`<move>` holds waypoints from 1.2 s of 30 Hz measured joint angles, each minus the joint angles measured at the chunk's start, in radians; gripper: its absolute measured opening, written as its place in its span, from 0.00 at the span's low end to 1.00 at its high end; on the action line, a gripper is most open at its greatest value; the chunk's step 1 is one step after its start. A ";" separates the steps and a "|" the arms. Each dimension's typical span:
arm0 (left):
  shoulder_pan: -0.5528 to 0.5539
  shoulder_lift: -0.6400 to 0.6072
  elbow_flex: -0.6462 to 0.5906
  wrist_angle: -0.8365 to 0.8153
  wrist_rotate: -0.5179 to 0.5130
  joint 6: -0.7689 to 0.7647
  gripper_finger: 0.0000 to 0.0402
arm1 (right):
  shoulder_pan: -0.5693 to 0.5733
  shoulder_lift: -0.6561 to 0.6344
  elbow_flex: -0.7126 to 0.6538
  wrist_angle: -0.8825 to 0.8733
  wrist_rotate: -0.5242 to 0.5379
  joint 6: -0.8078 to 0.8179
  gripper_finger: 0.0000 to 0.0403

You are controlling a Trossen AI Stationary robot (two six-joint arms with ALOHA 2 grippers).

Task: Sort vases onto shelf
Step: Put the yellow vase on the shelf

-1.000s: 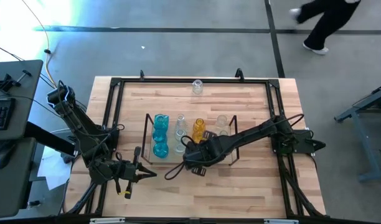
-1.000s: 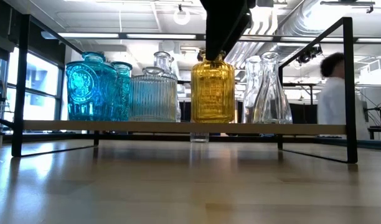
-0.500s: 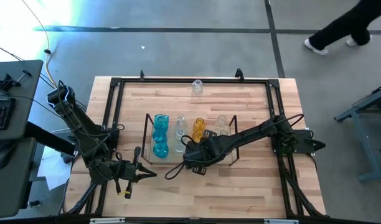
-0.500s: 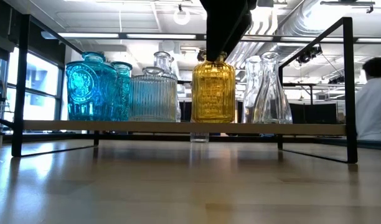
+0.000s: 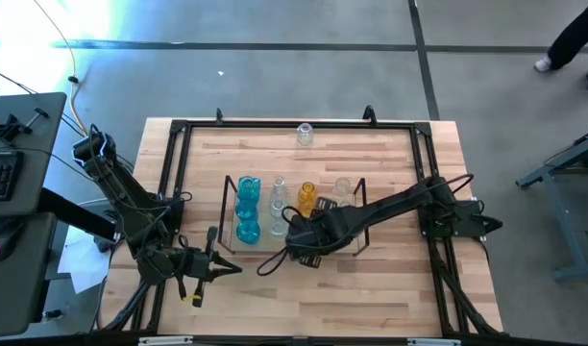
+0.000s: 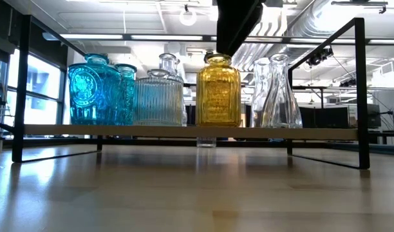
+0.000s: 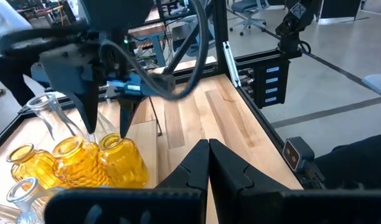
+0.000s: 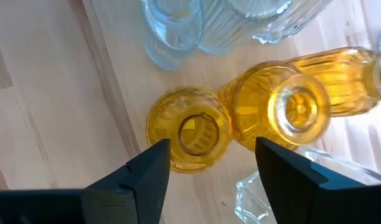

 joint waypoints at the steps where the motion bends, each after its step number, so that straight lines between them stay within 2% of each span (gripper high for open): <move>1: 0.000 0.000 0.000 0.000 0.000 0.000 0.00 | 0.002 -0.005 0.000 -0.001 0.003 -0.006 0.54; 7: 0.000 0.000 0.000 0.000 0.000 -0.001 0.00 | 0.044 -0.054 0.000 -0.053 0.047 -0.026 0.47; 11: 0.012 0.000 0.000 0.003 0.000 -0.018 0.00 | 0.088 -0.096 0.000 -0.079 0.079 -0.050 0.35; 15: 0.046 0.000 0.000 -0.027 0.021 -0.018 0.00 | 0.126 -0.131 0.000 -0.155 0.156 -0.060 0.19; 18: 0.113 0.004 0.000 -0.054 0.115 -0.017 0.00 | 0.146 -0.157 0.000 -0.233 0.211 -0.051 0.06; 20: 0.167 0.004 0.000 -0.059 0.178 -0.007 0.00 | 0.149 -0.180 0.000 -0.271 0.255 -0.053 0.02; 28: 0.391 0.002 0.000 0.025 0.433 0.125 0.00 | 0.106 -0.290 0.000 -0.214 0.344 -0.197 0.01; 32: 0.506 0.002 0.000 0.056 0.571 0.182 0.00 | 0.032 -0.344 -0.001 -0.185 0.335 -0.298 0.00; 36: 0.627 -0.013 0.000 0.116 0.710 0.232 0.00 | -0.075 -0.393 -0.001 -0.117 0.277 -0.443 0.00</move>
